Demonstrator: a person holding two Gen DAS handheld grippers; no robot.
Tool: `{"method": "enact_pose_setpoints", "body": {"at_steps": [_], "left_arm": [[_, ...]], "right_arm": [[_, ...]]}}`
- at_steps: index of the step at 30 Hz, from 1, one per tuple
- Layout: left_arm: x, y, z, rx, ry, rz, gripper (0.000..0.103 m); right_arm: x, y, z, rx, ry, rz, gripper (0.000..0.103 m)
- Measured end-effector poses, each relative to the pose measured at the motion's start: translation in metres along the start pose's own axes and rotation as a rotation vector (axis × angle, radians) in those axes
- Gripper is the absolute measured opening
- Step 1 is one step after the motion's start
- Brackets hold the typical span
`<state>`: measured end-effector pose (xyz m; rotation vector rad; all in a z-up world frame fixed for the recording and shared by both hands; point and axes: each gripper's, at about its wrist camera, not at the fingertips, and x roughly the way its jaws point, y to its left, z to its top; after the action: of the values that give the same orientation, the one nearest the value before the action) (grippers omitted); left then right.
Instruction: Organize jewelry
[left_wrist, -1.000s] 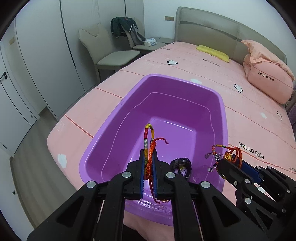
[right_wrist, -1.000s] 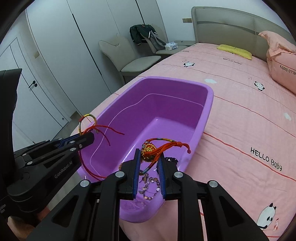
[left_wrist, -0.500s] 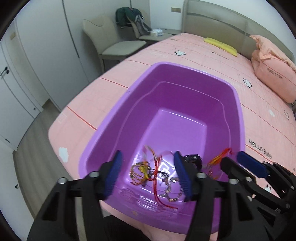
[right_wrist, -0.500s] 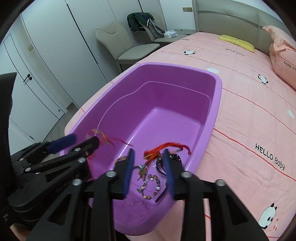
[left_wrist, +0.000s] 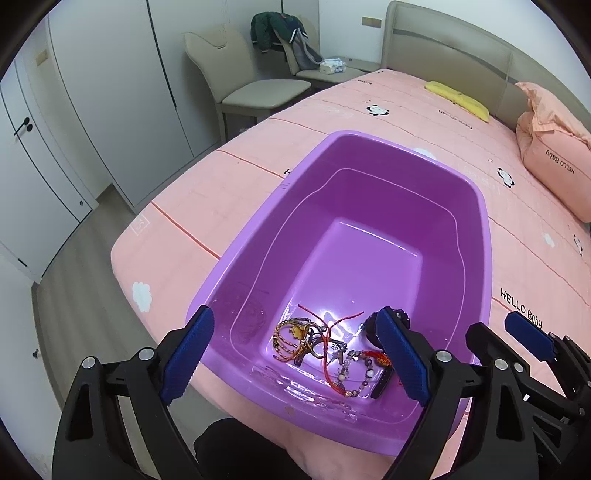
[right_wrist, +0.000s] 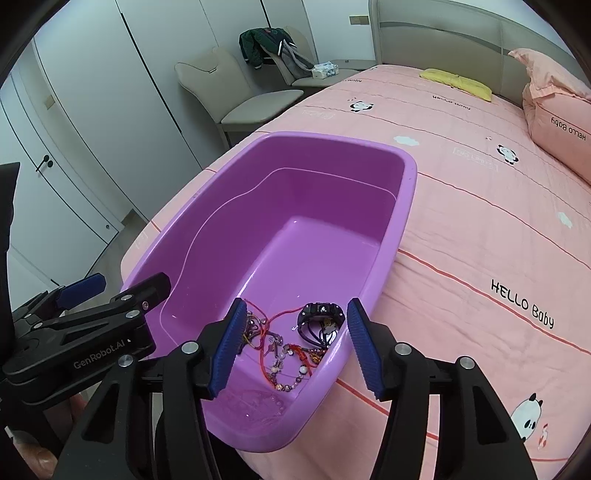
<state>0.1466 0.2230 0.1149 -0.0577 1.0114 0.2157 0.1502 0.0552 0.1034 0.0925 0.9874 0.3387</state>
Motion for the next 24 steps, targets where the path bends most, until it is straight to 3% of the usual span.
{"method": "enact_pose_setpoints", "body": {"at_steps": [24], "left_arm": [[-0.017, 0.005, -0.002, -0.008, -0.004, 0.008, 0.089]], "right_arm": [[-0.022, 0.0, -0.006, -0.003, -0.002, -0.036, 0.058]]}}
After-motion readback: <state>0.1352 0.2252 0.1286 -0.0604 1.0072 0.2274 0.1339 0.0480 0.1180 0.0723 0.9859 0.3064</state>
